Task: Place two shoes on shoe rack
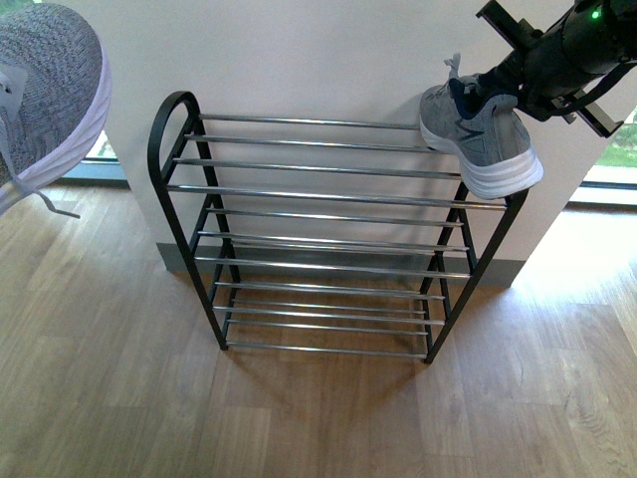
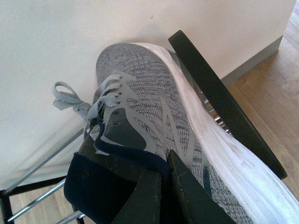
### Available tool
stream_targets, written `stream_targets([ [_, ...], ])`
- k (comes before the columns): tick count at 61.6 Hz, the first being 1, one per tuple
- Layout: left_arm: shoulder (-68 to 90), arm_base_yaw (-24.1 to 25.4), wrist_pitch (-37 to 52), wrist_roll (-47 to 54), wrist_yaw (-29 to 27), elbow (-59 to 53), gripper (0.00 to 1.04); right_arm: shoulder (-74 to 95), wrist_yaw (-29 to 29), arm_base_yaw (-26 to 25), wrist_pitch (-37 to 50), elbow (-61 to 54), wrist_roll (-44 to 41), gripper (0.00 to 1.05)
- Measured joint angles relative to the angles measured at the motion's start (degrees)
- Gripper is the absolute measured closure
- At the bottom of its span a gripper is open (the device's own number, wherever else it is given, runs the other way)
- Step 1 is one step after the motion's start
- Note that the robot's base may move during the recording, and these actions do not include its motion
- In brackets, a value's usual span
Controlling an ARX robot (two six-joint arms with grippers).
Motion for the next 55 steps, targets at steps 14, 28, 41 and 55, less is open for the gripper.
stream_targets([
  [14,0.0,0.0,0.0,0.0,0.0,0.0,1.03,1.2,-0.1,0.2,0.0,0.9,0.3,1.03],
  [28,0.0,0.0,0.0,0.0,0.0,0.0,1.03,2.2,-5.6,0.7,-0.4,1.3,-0.8,0.88],
  [41,0.0,0.0,0.0,0.0,0.0,0.0,1.03,2.5,-6.8,0.7,-0.5,1.4,-2.3,0.54],
  [55,0.0,0.0,0.0,0.0,0.0,0.0,1.03,-3.4,-11.6,-0.3,2.3,-2.6,-5.0,0.08],
])
